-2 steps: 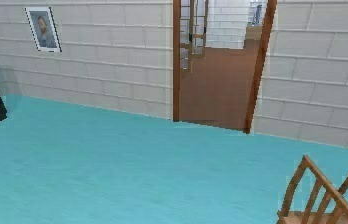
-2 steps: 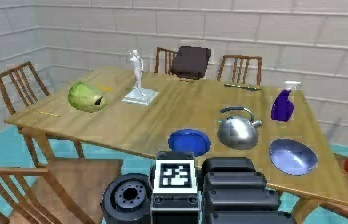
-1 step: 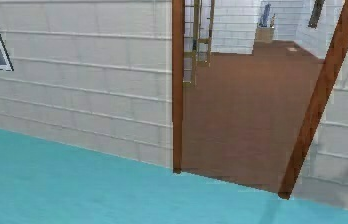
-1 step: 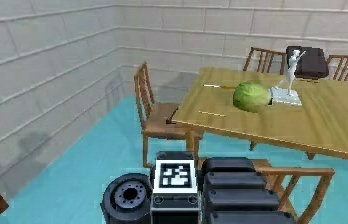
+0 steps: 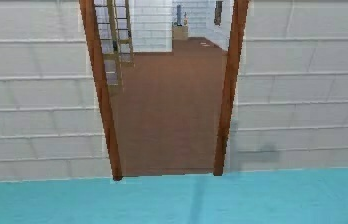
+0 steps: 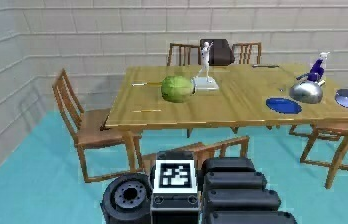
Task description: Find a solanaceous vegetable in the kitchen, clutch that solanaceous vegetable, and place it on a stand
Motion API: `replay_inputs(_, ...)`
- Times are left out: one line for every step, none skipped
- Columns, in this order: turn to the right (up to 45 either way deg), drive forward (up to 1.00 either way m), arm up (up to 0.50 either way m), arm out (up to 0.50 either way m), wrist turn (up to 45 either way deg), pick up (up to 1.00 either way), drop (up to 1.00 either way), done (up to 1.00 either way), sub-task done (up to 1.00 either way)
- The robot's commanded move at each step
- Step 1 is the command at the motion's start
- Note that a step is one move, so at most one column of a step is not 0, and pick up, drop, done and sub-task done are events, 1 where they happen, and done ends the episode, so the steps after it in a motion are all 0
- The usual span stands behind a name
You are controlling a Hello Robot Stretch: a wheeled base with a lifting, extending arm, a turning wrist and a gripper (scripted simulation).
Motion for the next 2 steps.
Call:
replay_inputs(0.0, 1.00, 0.00, 0.00, 0.0, 0.00, 0.00, 0.00, 0.00)
replay_inputs(3.0, 0.00, 0.00, 0.00, 0.0, 0.00, 0.00, 0.00, 0.00)
